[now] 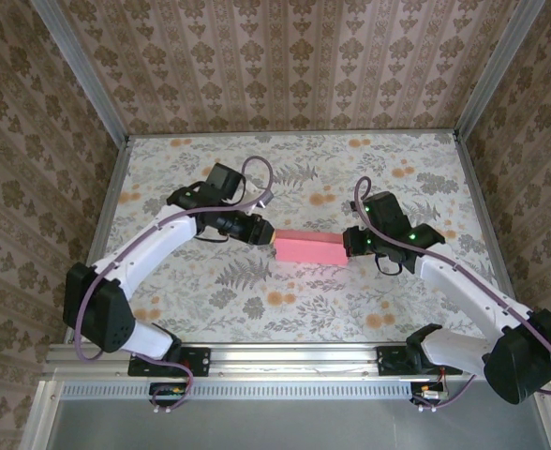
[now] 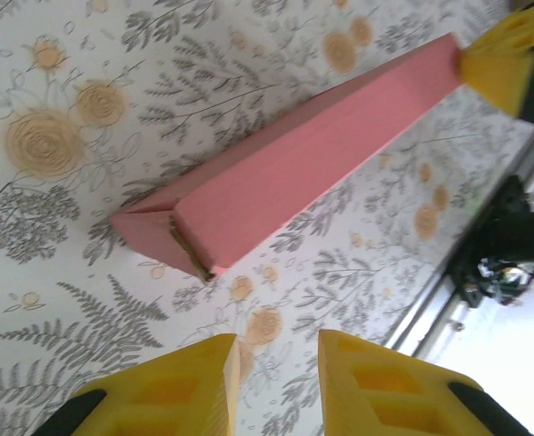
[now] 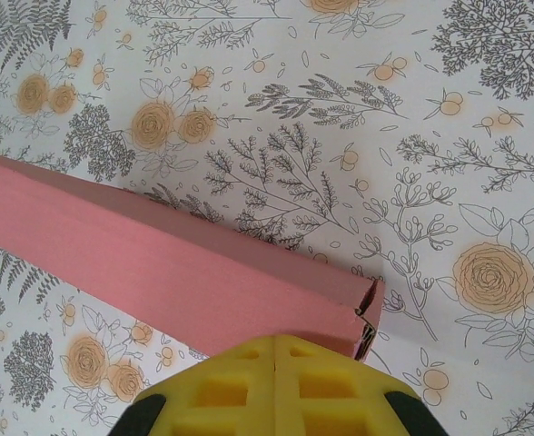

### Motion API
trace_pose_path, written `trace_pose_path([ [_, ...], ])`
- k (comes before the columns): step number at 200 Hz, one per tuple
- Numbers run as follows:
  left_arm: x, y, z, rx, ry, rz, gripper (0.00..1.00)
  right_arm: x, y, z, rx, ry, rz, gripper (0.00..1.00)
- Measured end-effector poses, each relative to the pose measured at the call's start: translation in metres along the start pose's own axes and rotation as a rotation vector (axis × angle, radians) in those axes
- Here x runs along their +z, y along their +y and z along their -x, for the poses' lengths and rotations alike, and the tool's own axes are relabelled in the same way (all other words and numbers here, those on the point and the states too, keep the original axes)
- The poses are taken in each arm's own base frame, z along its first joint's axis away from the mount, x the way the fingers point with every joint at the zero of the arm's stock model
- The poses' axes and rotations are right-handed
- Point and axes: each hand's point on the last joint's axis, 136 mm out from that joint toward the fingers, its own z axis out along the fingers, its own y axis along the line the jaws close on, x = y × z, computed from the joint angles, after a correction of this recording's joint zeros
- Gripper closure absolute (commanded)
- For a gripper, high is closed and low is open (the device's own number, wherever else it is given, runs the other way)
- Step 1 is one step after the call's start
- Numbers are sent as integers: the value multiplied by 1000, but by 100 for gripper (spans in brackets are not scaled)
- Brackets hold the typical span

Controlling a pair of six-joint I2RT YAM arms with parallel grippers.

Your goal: Fold the paper box

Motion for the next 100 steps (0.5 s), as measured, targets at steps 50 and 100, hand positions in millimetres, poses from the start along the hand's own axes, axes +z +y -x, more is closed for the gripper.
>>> trace_pose_path([
  [50, 10, -14, 21, 2, -51, -120, 74, 3, 0, -1, 15, -12, 10, 94],
  [100, 35, -5, 27, -19, -35, -160, 77, 3, 0, -1, 18, -23, 14, 94],
])
